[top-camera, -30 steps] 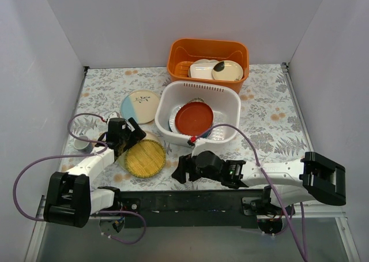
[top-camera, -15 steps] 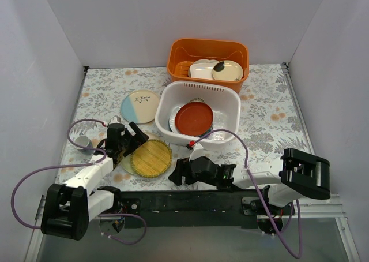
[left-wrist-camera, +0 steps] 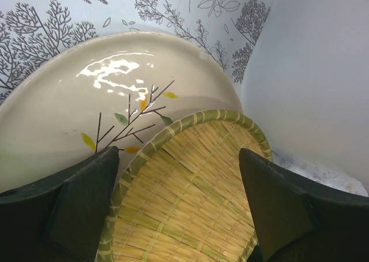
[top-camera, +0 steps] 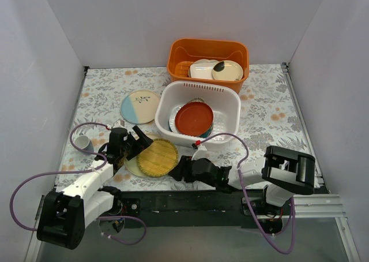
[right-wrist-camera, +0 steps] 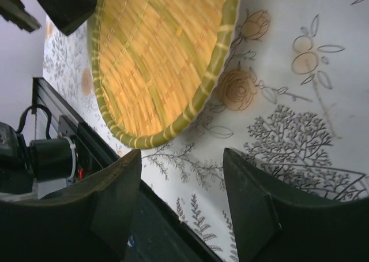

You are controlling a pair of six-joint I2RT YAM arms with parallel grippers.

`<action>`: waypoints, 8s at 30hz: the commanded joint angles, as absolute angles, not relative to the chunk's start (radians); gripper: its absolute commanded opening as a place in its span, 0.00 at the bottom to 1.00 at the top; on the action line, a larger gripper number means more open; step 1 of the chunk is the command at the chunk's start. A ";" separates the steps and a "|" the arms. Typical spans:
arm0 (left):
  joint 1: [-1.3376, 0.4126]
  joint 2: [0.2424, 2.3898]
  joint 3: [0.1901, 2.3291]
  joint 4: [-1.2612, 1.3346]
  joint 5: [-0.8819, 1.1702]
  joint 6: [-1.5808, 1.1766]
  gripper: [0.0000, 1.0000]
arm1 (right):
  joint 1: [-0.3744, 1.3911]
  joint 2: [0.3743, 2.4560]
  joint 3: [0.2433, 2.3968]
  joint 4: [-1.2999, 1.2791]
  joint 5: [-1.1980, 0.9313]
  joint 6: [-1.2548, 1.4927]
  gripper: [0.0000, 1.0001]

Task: Place the plates into the plastic bin on the countertop
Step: Pick up the plate at the center of the board, then place the plate in the plastic bin, then pick up the plate at the center of the board.

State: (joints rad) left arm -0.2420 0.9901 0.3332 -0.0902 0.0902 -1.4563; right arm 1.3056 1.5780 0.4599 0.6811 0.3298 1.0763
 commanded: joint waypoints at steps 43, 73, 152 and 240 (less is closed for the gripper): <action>-0.296 0.784 0.434 -0.281 0.032 -1.467 0.86 | 1.140 1.710 0.290 1.209 0.178 1.246 0.01; -0.298 0.864 0.620 -0.383 -0.035 -1.401 0.98 | 1.282 0.921 0.248 0.503 0.324 0.936 0.01; -0.298 0.908 0.607 -0.429 -0.002 -1.371 0.98 | 0.448 1.463 0.839 0.100 -0.368 0.522 0.35; -0.196 1.255 0.591 -0.094 -0.160 -1.290 0.98 | 0.903 1.123 0.499 0.363 -0.253 0.739 0.97</action>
State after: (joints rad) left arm -0.2062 1.2373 0.5568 -0.1158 -0.1368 -1.3098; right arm 0.8776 1.1114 0.5335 0.2504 -0.2878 0.6788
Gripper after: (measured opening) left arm 0.982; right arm 0.970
